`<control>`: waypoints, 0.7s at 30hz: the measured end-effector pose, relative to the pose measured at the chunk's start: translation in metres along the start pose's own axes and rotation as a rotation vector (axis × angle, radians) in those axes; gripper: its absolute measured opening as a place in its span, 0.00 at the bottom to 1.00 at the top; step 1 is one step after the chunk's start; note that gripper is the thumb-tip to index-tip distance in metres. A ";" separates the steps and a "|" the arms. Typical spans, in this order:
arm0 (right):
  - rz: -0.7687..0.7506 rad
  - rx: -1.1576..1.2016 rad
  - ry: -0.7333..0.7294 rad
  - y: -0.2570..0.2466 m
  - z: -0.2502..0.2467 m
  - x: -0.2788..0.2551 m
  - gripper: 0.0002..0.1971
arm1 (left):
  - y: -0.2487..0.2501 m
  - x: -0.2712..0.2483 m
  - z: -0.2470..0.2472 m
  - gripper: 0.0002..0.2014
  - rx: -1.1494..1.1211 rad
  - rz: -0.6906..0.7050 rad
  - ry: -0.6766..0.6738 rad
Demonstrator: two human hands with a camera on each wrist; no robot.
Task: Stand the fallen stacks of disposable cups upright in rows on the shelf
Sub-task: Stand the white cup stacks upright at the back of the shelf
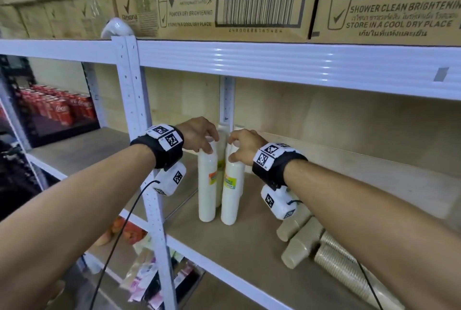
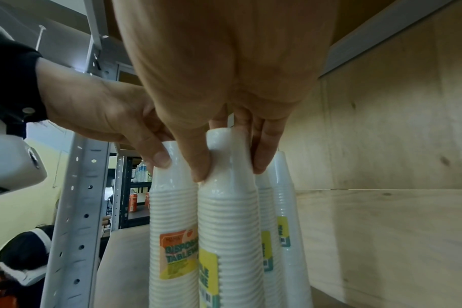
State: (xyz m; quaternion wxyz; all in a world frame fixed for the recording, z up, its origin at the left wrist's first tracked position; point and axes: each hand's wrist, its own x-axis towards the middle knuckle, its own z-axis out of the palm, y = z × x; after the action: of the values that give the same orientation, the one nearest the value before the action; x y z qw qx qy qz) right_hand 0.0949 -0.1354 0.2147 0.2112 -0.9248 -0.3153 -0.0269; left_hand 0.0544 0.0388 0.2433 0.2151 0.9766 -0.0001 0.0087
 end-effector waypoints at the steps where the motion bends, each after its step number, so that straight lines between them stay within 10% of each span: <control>1: -0.003 0.004 -0.002 0.000 0.002 0.002 0.25 | -0.001 0.001 0.001 0.19 0.003 0.006 0.003; 21: -0.019 -0.073 0.105 -0.001 0.007 0.021 0.17 | -0.003 0.006 0.005 0.17 0.000 0.031 0.091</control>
State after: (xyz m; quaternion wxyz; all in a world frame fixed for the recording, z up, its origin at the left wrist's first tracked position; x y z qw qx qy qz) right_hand 0.1109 -0.1195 0.2124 0.1933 -0.9262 -0.3113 -0.0888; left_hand 0.0607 0.0398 0.2375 0.2146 0.9751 -0.0057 0.0563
